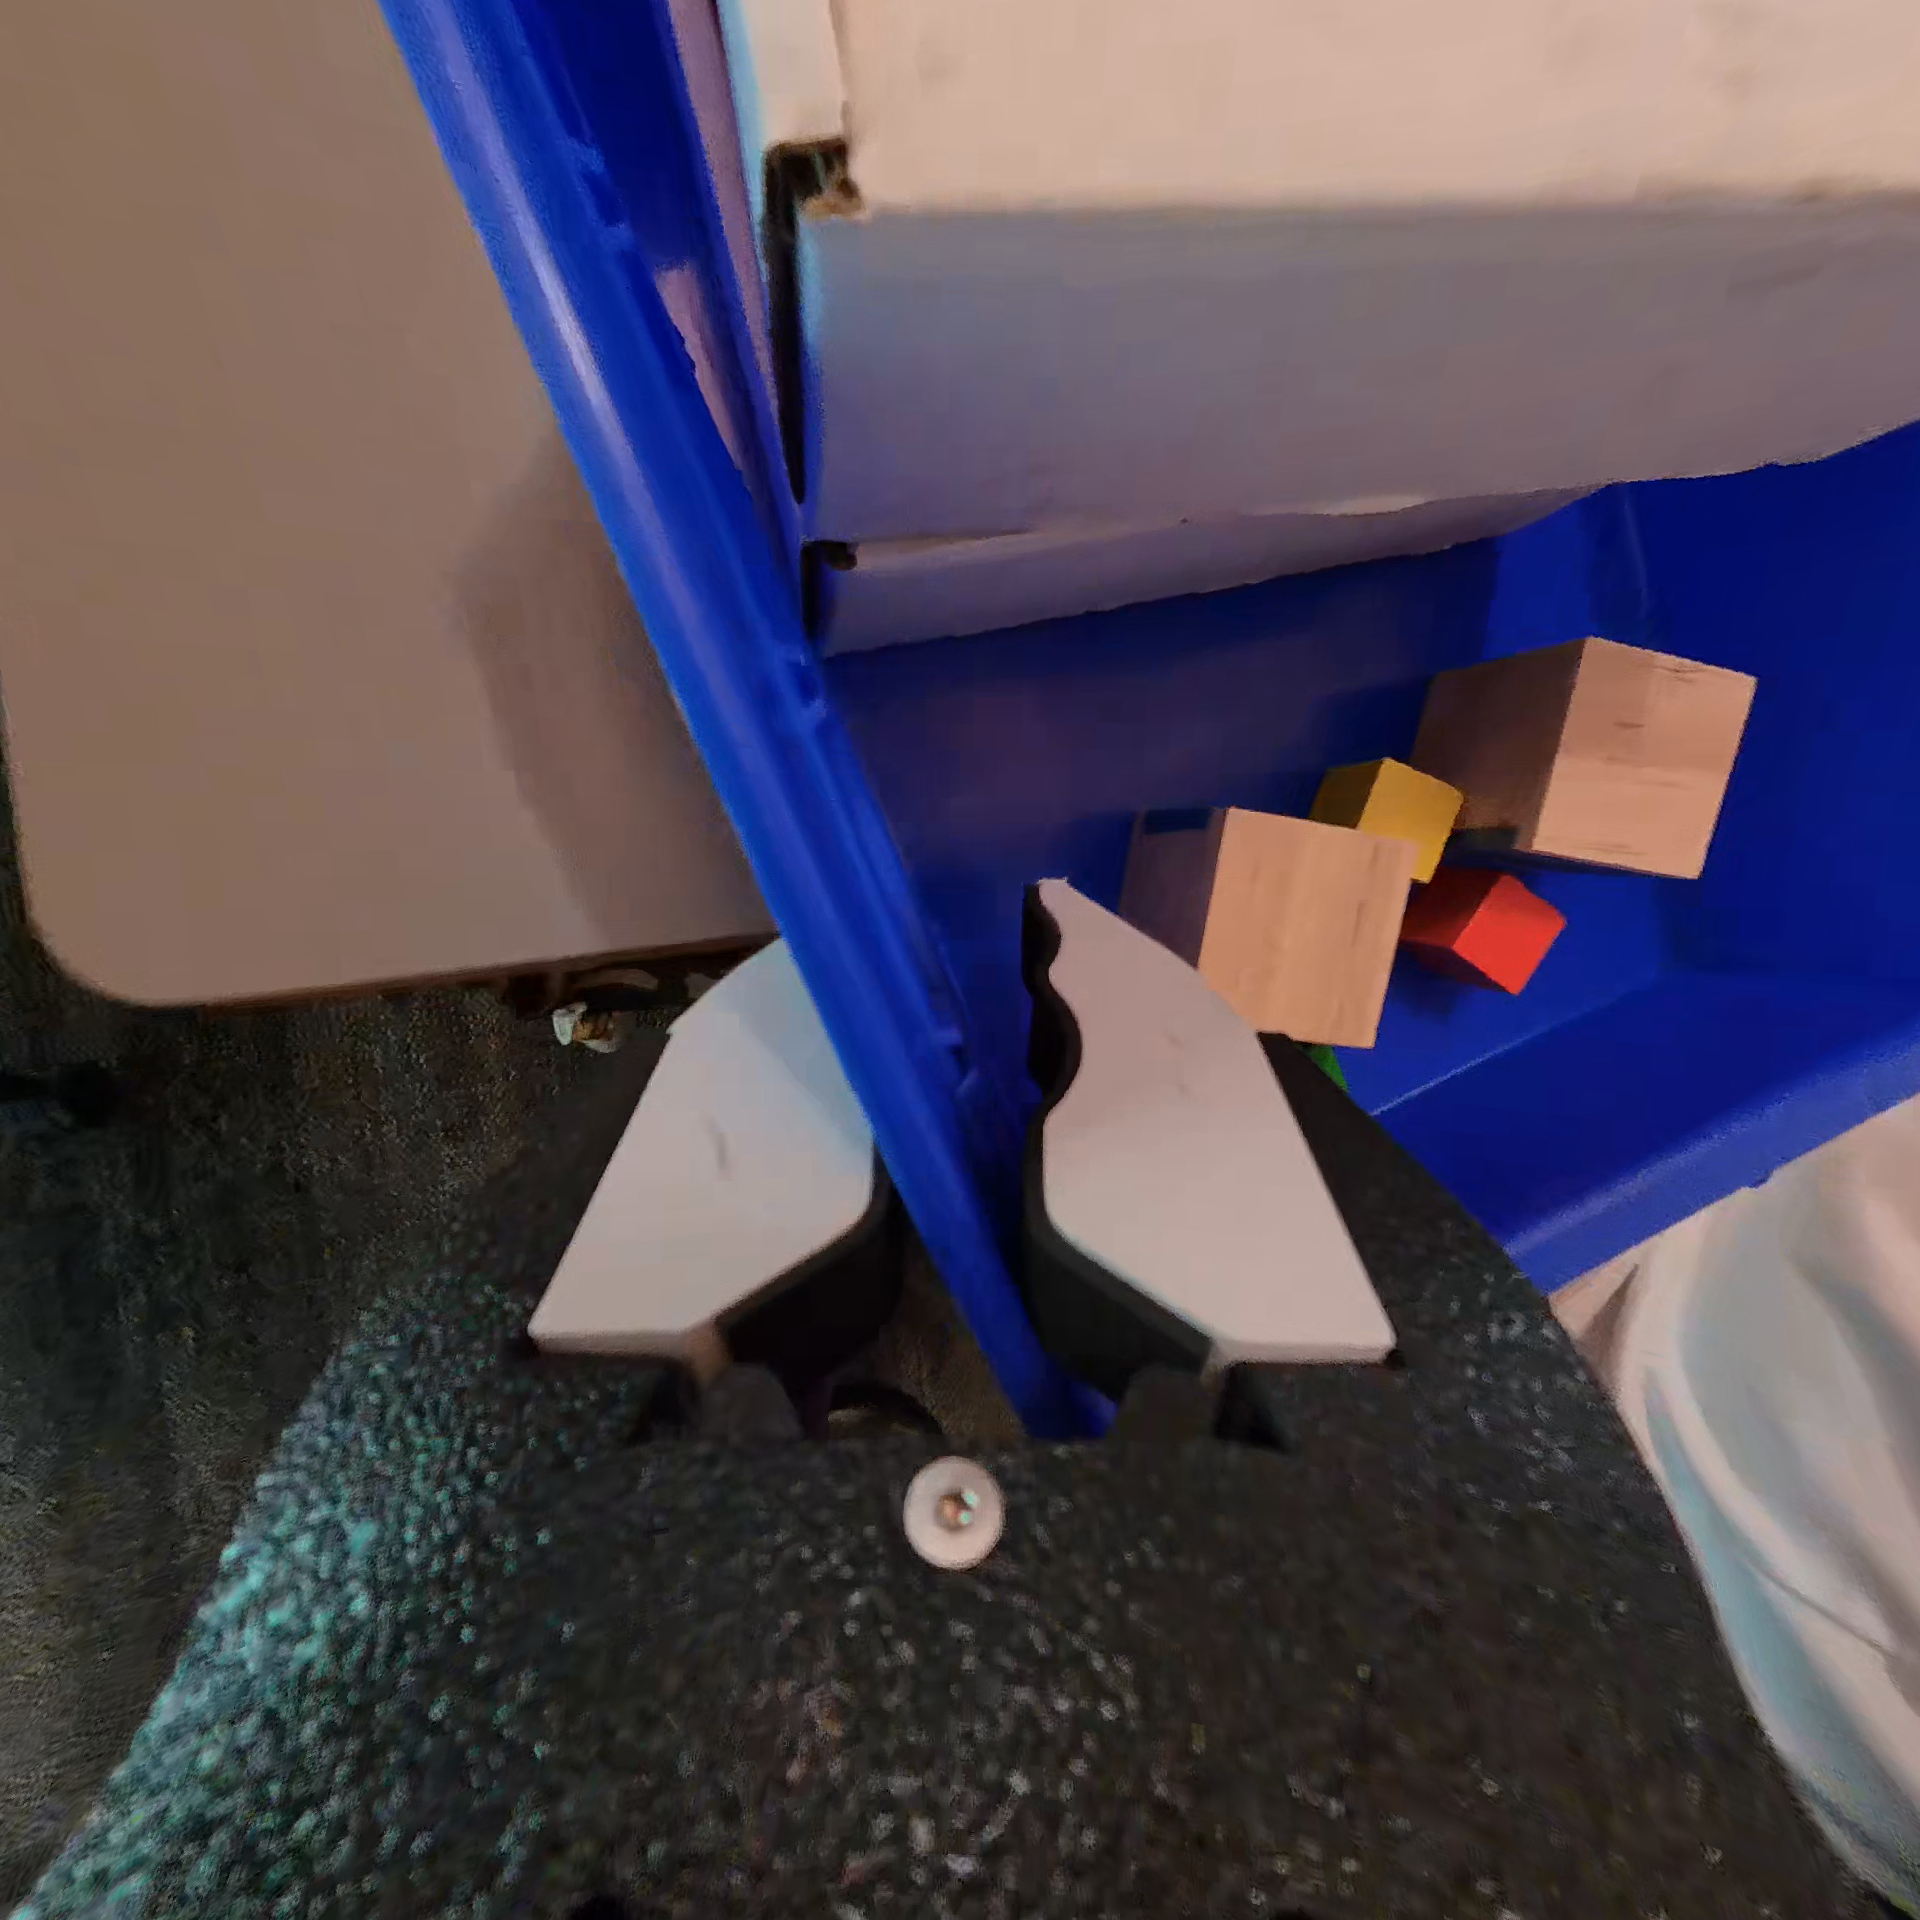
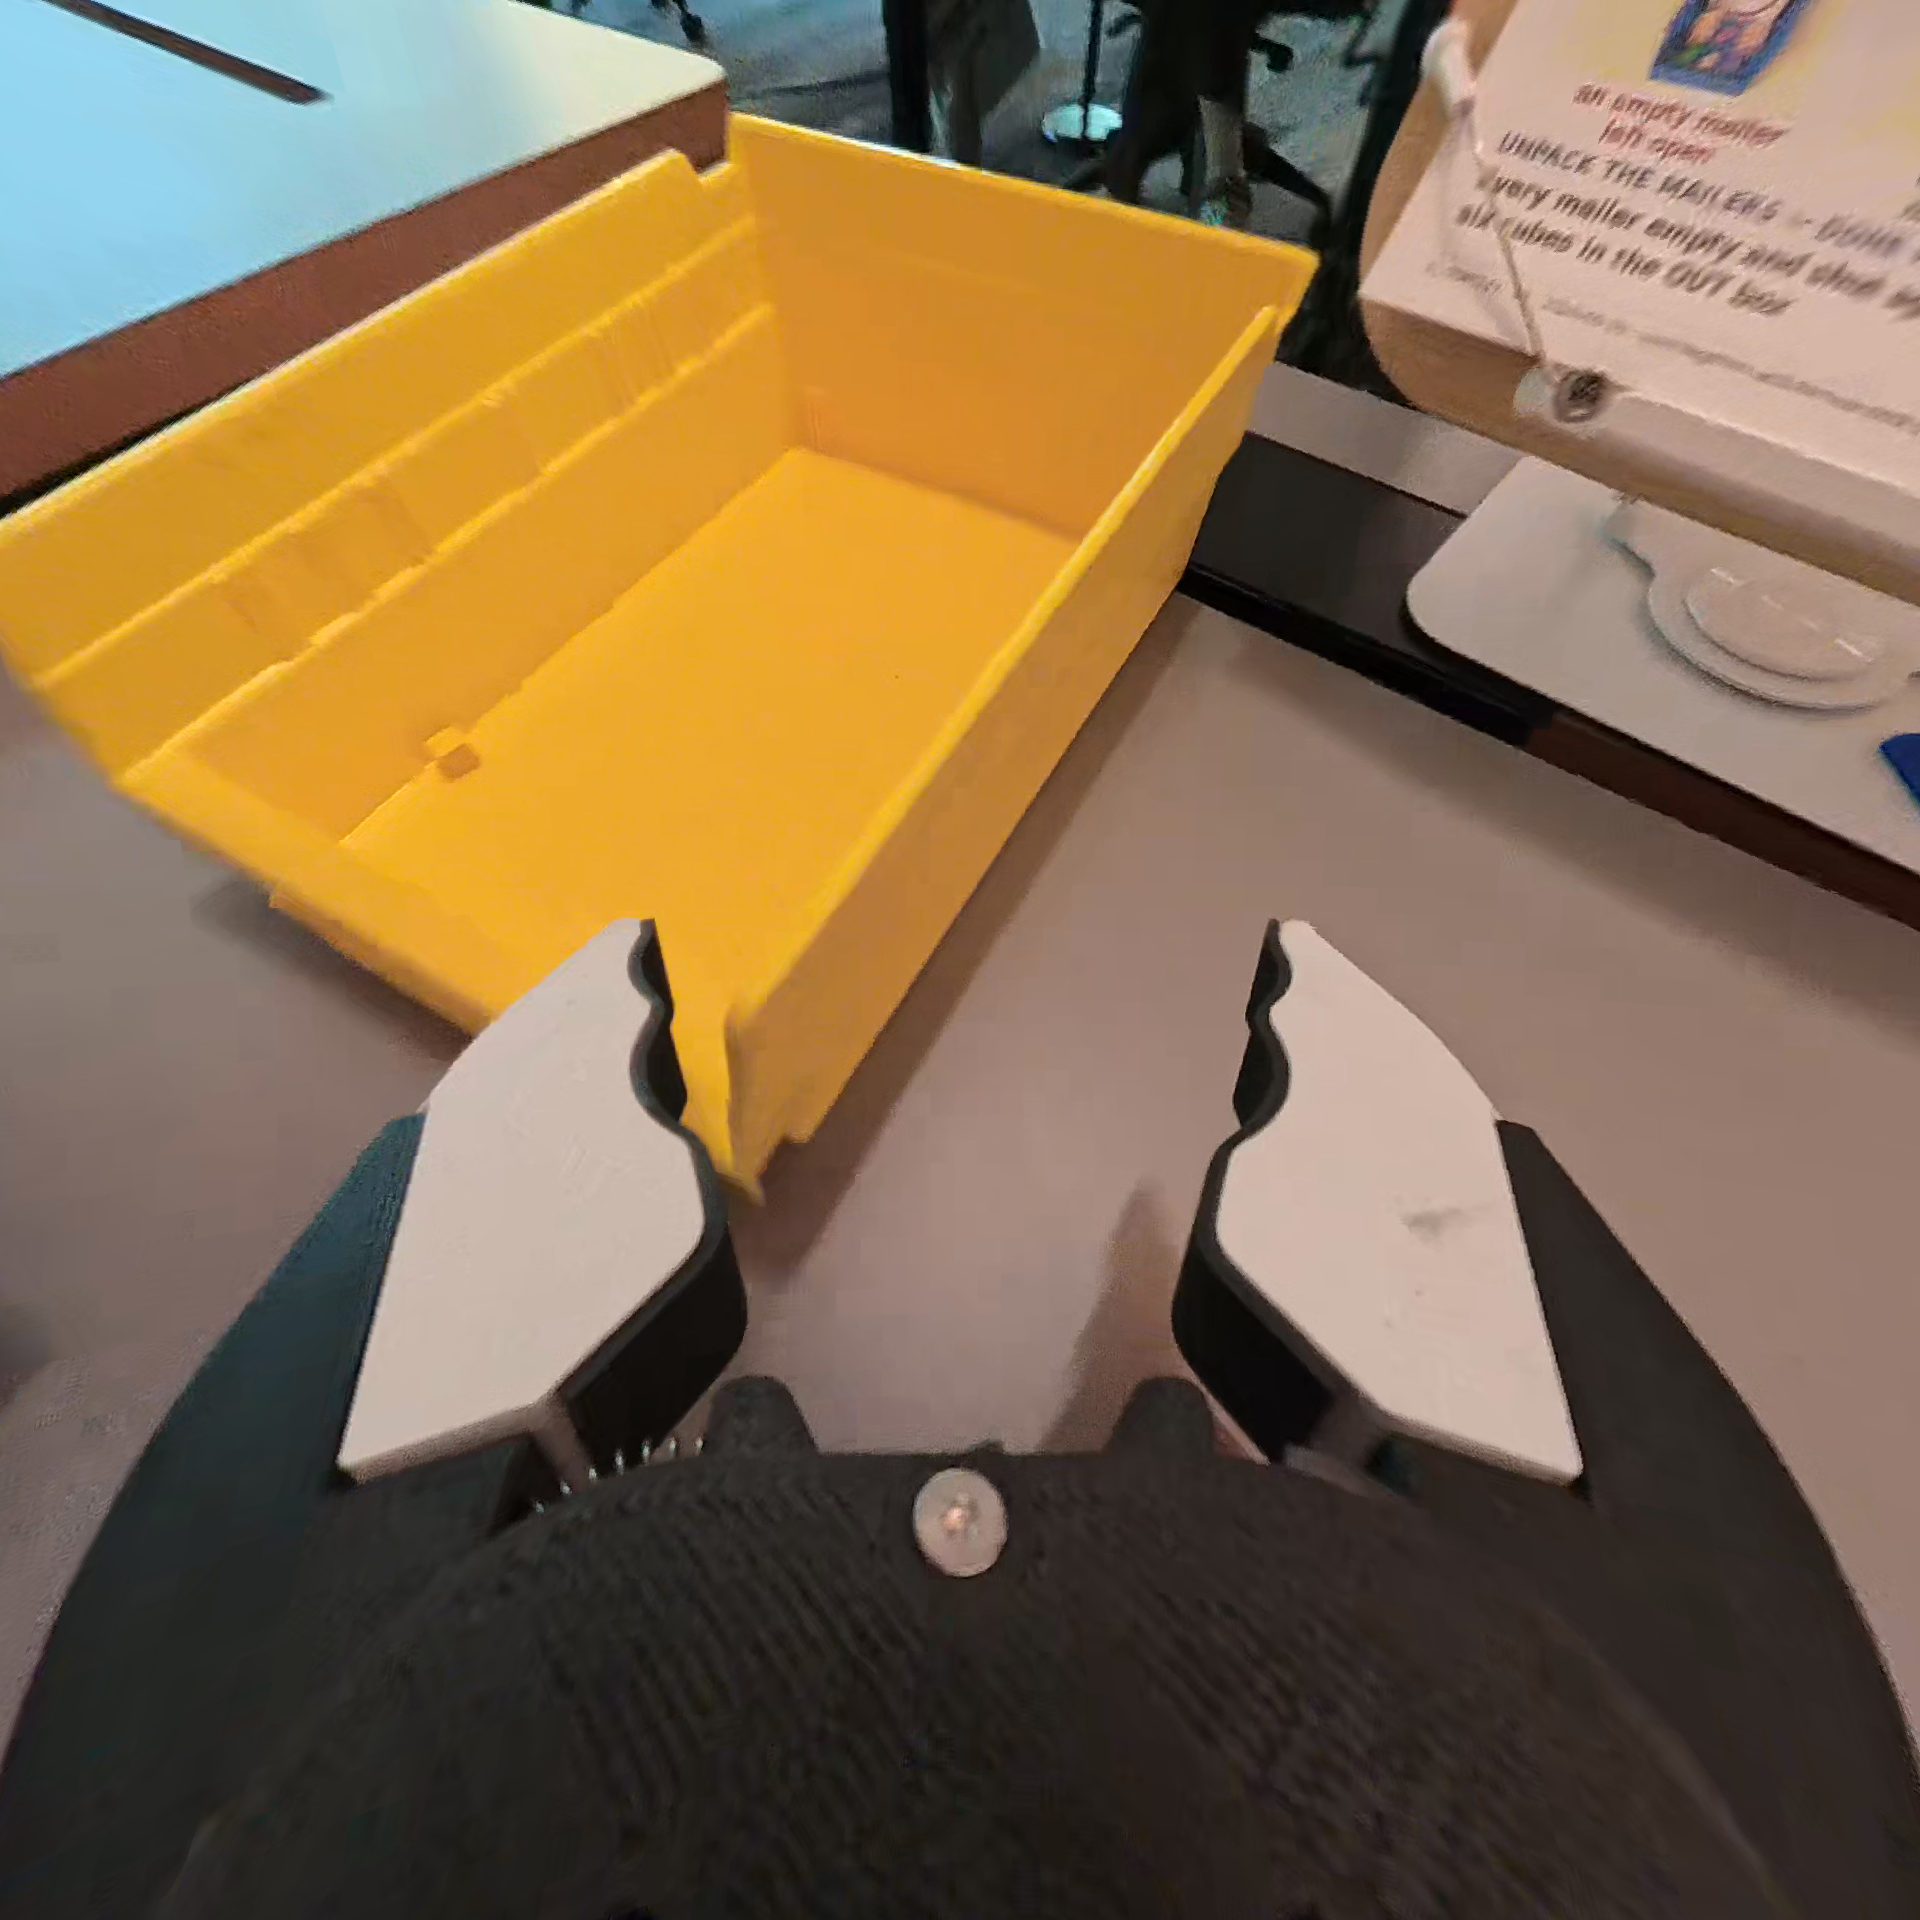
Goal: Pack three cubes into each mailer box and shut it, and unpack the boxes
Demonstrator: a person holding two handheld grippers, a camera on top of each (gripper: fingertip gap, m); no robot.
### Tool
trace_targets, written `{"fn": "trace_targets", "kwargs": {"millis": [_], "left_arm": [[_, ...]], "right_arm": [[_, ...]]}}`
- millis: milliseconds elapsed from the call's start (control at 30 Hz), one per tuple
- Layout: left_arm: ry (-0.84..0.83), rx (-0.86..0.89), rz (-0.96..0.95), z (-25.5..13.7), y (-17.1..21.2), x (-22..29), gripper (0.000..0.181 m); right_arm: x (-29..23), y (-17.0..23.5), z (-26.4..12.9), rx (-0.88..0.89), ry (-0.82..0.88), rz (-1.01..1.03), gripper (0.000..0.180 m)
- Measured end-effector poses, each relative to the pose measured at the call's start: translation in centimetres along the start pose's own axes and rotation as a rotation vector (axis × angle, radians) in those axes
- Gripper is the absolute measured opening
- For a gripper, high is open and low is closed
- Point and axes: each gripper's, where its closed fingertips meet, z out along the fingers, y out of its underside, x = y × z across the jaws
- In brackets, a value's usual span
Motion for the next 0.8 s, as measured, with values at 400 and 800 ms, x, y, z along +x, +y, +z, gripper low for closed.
{"fn": "trace_targets", "kwargs": {"millis": [400,800], "left_arm": [[-0.101,0.016,-0.218,-0.7,3.3,-7.6,0.022],[-0.088,0.024,-0.175,0.4,1.1,-7.5,0.026]], "right_arm": [[-2.8,0.5,8.9,-0.178,-0.07,0.198,0.061],[-0.4,0.5,5.1,-0.242,-0.163,0.083,0.04]]}}
